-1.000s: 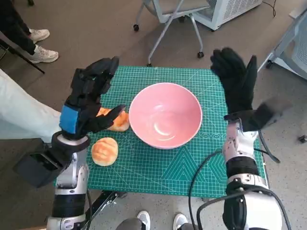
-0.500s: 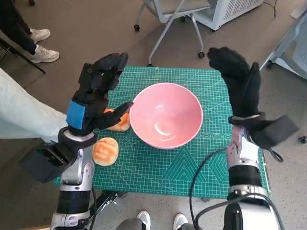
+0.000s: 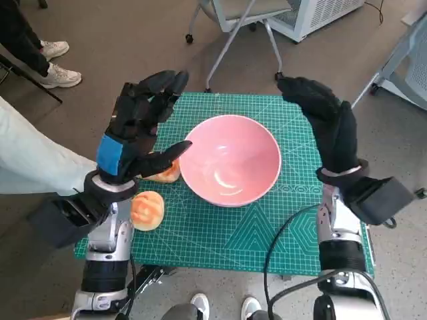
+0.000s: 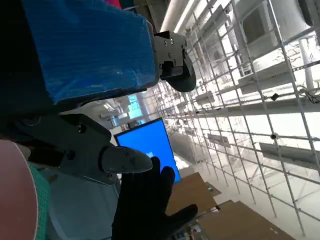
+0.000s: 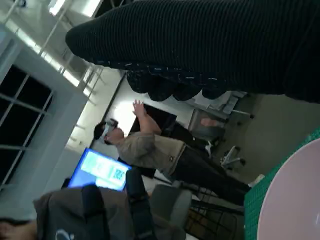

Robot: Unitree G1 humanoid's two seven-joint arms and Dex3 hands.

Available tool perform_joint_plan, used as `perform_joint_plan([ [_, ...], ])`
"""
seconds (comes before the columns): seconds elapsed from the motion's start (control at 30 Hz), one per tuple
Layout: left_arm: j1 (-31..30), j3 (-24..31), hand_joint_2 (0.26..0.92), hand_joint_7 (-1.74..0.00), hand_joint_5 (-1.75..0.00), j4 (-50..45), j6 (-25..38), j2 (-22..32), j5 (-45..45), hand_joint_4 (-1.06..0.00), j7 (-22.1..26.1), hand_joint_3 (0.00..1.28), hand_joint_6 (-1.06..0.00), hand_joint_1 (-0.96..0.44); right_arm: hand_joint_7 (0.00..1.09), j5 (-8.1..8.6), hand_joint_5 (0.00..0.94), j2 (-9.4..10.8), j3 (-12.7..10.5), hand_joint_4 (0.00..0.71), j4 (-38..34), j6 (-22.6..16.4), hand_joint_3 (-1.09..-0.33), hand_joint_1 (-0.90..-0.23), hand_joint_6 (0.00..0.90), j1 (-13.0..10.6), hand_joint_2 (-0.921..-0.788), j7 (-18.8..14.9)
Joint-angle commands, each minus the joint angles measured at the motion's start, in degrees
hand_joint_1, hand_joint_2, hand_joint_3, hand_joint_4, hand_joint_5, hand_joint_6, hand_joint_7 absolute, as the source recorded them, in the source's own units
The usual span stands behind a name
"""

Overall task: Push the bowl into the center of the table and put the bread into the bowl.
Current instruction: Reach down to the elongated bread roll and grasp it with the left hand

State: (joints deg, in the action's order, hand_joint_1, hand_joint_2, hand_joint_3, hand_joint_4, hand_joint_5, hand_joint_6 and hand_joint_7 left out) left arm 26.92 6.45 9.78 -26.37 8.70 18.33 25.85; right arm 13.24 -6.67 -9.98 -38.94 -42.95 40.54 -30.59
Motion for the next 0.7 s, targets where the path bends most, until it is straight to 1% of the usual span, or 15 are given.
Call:
perform_joint_plan([
  [0.03, 1.1, -0.06, 0.911, -0.78, -0.03, 0.12, -0.11, 0.31, 0.38, -0.29, 0.85, 0.25, 0.0, -0.2, 0.19, -0.48, 0.009, -0.34, 0.98, 0.225, 0.67, 0.89, -0.728, -0.686, 0.259, -2.1, -0.921, 0.43],
  [0.27, 0.91, 0.66, 0.91, -0.78, -0.03, -0.27, -0.07, 1.41, 0.8, -0.29, 2.03, 0.24, 0.0, -0.2, 0.2, 0.06, 0.007, -0.04, 1.65, 0.224, 1.27, 1.23, -0.728, -0.679, 0.247, -2.57, -0.921, 0.49],
  [0.47, 0.67, 2.61, 0.907, -0.76, -0.03, -0.54, 0.0, 5.18, 1.28, -0.28, 4.18, 0.24, 0.0, -0.22, 0.22, -0.01, 0.004, 0.42, 2.04, 0.221, 1.63, 1.13, -0.725, -0.679, 0.242, -2.91, -0.921, 0.93],
  [0.57, 0.71, 4.43, 0.896, -0.75, -0.03, -0.2, 0.4, 11.26, -1.57, -0.28, 5.49, 0.22, 0.0, -0.21, 0.22, 0.19, 0.003, 0.54, 2.15, 0.221, 1.71, 1.22, -0.724, -0.678, 0.239, -3.09, -0.921, 1.0],
  [0.6, 0.65, 4.91, 0.894, -0.74, -0.03, -0.16, 0.83, 14.27, -3.98, -0.28, 5.63, 0.21, -0.01, -0.21, 0.22, 0.37, 0.003, 0.54, 2.13, 0.221, 1.67, 1.24, -0.724, -0.678, 0.238, -3.12, -0.921, 0.92],
  [0.67, 0.55, 5.26, 0.86, -0.71, -0.02, -0.13, 1.31, 17.25, -6.34, -0.28, 5.71, 0.16, -0.03, -0.19, 0.22, 0.49, 0.003, 0.59, 2.18, 0.22, 1.66, 1.26, -0.724, -0.679, 0.236, -3.15, -0.921, 0.92],
  [0.7, 0.16, 5.38, 0.856, -0.7, -0.02, -0.82, 2.78, 19.82, -8.91, -0.28, 5.4, 0.15, -0.04, -0.19, 0.23, 0.57, 0.003, 0.59, 2.16, 0.22, 1.67, 1.28, -0.724, -0.679, 0.235, -3.16, -0.921, 0.92],
])
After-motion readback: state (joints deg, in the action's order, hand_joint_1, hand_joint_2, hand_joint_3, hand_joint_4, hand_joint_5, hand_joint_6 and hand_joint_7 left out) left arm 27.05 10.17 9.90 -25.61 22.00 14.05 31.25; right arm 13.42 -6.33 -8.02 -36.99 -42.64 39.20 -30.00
